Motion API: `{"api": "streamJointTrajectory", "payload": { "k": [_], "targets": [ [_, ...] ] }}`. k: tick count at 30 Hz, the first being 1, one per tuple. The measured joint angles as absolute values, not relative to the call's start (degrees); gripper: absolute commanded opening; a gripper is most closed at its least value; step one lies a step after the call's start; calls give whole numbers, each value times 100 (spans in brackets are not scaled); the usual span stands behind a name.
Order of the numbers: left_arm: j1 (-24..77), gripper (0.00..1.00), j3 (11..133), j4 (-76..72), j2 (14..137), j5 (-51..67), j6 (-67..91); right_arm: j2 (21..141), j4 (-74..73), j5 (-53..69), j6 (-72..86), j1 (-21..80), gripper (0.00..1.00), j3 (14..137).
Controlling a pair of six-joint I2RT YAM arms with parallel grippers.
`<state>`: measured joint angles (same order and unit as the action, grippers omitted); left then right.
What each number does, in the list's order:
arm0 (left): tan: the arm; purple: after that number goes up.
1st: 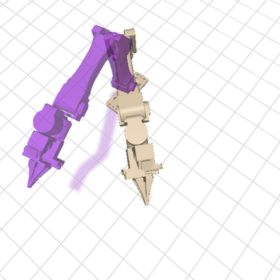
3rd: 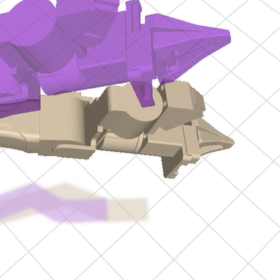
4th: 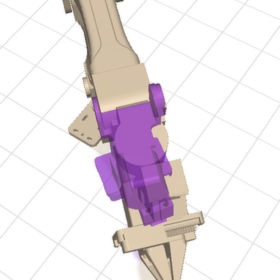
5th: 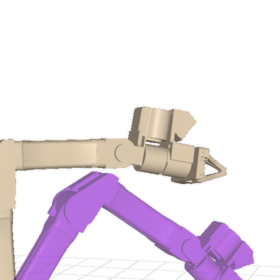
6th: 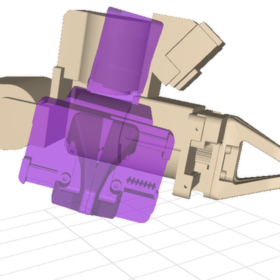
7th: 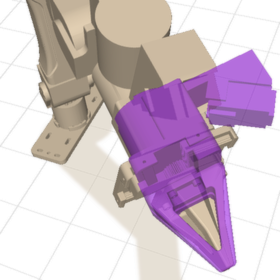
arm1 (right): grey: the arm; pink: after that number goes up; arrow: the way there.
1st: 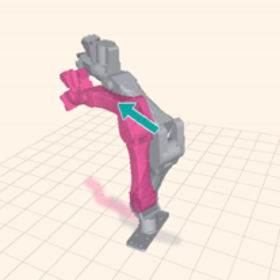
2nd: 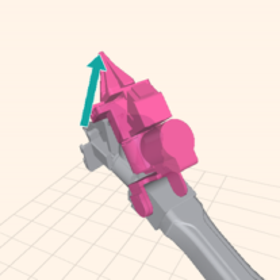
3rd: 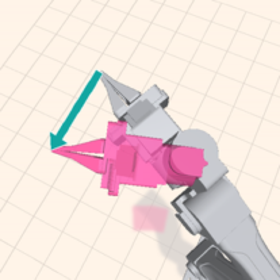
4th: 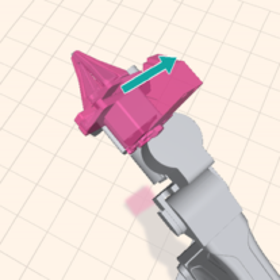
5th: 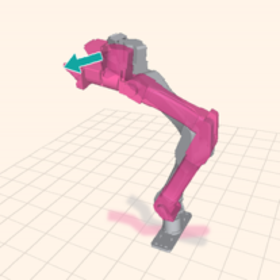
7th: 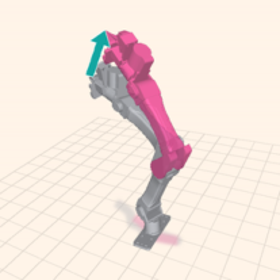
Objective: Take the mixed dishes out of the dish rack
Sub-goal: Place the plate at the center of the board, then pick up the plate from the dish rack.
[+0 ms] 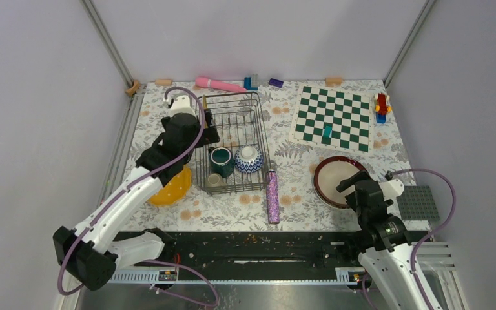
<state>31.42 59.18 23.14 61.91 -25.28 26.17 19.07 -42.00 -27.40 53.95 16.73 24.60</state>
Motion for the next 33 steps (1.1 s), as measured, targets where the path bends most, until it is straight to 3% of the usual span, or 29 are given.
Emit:
{"api": "streamJointTrajectory", "payload": {
  "k": [9,17,23,33],
  "targets": [
    [2263,98,6836,2545,7467,-2150,2703,1894,-3354,-2633,4622,1673,100,2456],
    [1848,79,7966,2818,9094,-1907,2615,2143,-2720,-2421,4058,1673,100,2451],
    [1844,57,8617,3122,9793,-1990,2486,2209,-2534,-2383,3789,1673,100,2445],
    [1844,40,9032,3352,10322,-2152,2287,2316,-2401,-2383,3564,1673,100,2443]
  ]
}}
